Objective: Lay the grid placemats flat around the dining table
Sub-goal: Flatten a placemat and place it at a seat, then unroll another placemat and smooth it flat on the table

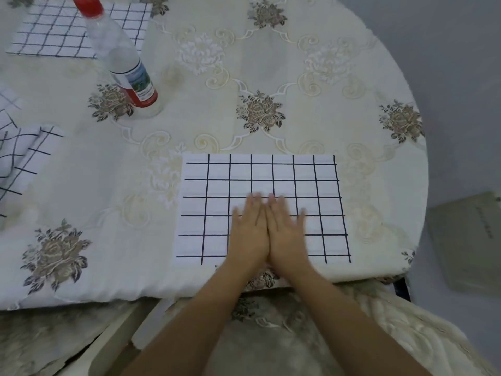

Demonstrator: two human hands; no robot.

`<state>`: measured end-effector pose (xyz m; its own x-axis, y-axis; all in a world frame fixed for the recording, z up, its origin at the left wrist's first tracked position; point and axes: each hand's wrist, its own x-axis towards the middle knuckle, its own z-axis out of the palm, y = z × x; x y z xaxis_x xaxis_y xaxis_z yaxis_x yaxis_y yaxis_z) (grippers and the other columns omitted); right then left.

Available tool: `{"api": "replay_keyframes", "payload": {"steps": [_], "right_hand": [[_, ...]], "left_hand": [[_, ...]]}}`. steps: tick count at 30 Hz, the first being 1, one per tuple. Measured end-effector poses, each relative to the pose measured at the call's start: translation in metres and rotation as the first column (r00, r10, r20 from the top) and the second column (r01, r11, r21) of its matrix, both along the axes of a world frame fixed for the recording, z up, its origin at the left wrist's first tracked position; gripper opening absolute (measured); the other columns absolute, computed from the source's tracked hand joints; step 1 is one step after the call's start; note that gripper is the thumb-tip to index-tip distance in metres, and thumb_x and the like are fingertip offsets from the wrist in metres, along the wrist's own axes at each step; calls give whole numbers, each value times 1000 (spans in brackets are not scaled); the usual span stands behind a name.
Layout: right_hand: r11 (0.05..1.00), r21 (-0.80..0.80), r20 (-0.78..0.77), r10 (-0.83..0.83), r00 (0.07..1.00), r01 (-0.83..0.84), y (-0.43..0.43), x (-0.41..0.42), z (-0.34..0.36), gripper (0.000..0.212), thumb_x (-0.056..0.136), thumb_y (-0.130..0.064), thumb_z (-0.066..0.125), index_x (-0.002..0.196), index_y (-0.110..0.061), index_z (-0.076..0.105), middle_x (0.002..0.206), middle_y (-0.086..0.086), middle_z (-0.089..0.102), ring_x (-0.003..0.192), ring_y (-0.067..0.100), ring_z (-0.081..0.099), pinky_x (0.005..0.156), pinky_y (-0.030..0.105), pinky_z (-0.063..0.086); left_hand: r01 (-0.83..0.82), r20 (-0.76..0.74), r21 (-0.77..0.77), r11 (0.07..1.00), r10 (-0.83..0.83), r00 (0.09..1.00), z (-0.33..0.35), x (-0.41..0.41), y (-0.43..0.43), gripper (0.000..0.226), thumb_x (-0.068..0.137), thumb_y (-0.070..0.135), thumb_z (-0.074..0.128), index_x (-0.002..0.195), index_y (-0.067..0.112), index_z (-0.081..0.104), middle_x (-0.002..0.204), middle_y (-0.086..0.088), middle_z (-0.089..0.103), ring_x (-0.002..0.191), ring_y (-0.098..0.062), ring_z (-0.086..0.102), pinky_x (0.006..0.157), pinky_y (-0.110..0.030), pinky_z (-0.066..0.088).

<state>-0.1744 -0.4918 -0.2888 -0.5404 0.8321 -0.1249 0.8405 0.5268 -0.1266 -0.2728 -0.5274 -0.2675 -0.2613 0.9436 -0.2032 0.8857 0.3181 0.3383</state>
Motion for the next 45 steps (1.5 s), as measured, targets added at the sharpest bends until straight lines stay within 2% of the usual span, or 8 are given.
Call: {"api": "replay_keyframes", "payload": {"steps": [2,6,11,19,23,27,35,45], "right_hand": [[998,-19,-56,63,996,-64,-9,-3,-4,62,84,-35,46,138,-7,39,147,12,39,137,29,29,104,59,31],[1000,-12,-74,-29,997,28,13,45,-8,55,91,-32,27,144,-16,32,152,2,28,140,26,25,106,58,27],[940,-48,-54,-339,939,337,39,124,-5,63,88,-40,11,146,-18,23,155,3,17,143,30,16,109,60,17],[903,-117,-95,-425,900,414,40,114,5,56,88,-26,24,132,-2,49,141,21,44,131,44,38,95,68,31],[845,-158,-302,-534,789,511,45,102,15,46,89,-9,39,133,5,42,139,26,42,132,41,33,108,56,24],[895,-242,-488,-447,750,376,37,69,46,35,91,-1,44,126,1,47,130,18,47,121,32,43,101,40,35],[911,-412,-695,-318,645,5,-30,-53,115,23,94,-3,42,108,-14,57,109,3,60,100,14,55,84,25,43],[817,-505,-789,-306,532,-279,-199,-234,155,35,91,-2,40,79,-31,55,78,-9,61,77,12,58,63,8,43]], "left_hand": [[-21,102,-11,1000,22,995,-9,4,-10,56,89,27,23,140,8,38,150,-10,32,140,-26,28,113,-48,27],[96,-58,-25,995,-98,994,-22,-25,-42,54,90,29,27,143,20,34,152,1,28,140,-20,25,111,-48,21],[-193,-91,-4,981,192,977,-26,-65,-65,60,89,40,6,147,28,9,154,10,-3,143,-11,-6,115,-44,2],[-329,-50,-135,935,326,944,-13,-71,-62,53,99,29,19,149,22,5,158,1,-8,145,-18,-9,115,-54,2],[-444,162,-142,885,463,871,10,-57,-64,51,98,17,30,148,15,15,158,-4,-3,146,-21,-5,115,-51,5],[-580,400,-62,813,552,732,38,-54,-79,45,98,15,36,142,11,31,155,-7,19,143,-20,15,116,-33,16],[-755,736,72,651,476,481,110,-79,-124,25,94,9,40,103,24,56,106,11,60,99,-8,61,77,-23,46],[-860,796,203,467,433,423,157,-213,-285,29,93,4,39,85,27,53,88,7,63,77,-7,62,68,-13,46]]}}
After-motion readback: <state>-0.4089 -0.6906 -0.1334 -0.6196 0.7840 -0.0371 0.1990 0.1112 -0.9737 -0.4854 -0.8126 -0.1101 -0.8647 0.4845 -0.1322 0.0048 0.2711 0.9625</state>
